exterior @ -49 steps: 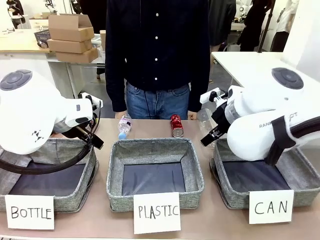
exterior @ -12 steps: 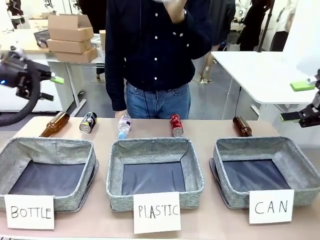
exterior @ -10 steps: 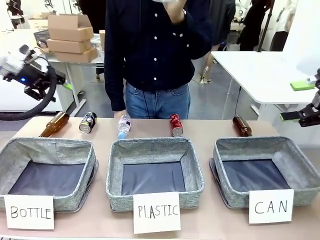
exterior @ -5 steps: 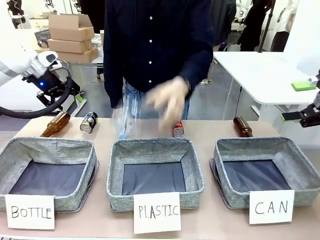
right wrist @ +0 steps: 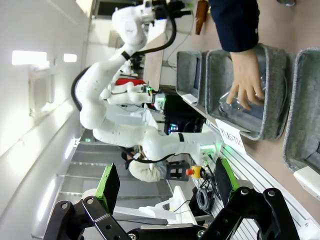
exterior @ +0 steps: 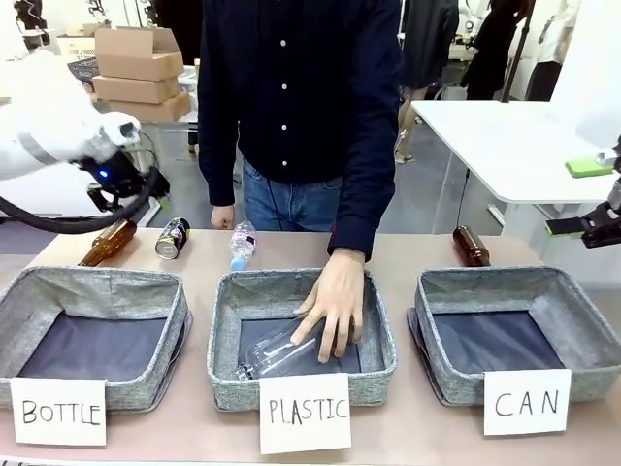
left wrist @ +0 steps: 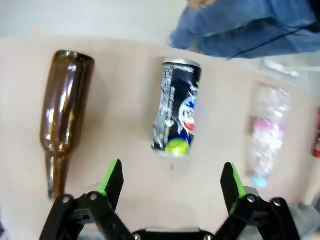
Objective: Sort the can waste into the basket.
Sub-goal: Pick up the can waste from the table and place it in the right Fabric basket.
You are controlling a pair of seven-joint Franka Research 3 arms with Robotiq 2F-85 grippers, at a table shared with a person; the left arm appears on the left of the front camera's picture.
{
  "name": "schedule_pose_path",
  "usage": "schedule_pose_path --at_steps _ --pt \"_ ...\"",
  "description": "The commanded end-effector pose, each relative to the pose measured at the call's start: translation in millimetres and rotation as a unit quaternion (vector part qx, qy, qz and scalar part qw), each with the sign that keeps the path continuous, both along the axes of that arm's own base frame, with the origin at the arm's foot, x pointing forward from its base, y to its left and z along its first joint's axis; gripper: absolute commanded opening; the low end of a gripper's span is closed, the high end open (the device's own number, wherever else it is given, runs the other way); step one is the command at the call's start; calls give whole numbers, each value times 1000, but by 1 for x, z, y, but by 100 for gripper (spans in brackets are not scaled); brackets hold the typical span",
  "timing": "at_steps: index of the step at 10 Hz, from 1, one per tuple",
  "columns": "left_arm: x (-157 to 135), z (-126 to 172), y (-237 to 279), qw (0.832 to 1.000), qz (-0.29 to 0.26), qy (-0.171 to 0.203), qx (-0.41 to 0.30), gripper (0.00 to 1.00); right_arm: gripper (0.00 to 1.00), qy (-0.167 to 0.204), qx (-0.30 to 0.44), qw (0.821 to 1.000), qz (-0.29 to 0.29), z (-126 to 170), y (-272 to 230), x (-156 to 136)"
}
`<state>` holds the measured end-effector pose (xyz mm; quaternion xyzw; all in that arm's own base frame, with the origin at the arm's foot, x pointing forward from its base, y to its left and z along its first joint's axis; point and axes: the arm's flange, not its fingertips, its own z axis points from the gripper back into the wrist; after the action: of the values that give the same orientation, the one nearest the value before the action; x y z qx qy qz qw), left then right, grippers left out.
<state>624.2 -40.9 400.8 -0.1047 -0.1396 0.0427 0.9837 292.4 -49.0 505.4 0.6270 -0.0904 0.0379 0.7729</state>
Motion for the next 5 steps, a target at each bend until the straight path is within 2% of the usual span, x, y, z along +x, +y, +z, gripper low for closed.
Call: schedule_pose_path --at_steps 1,2,3,5 --pt "34 -9 -18 997 16 11 80 100 100 -17 11 1000 2 2 1 3" --pt "44 -20 -30 995 -16 21 97 100 100 -17 11 1000 2 2 1 3" --pt "51 -27 -37 994 -10 20 104 100 100 -17 11 1000 2 2 1 3" --pt "62 -40 -44 993 -26 51 102 100 100 -17 11 1000 2 2 1 3"
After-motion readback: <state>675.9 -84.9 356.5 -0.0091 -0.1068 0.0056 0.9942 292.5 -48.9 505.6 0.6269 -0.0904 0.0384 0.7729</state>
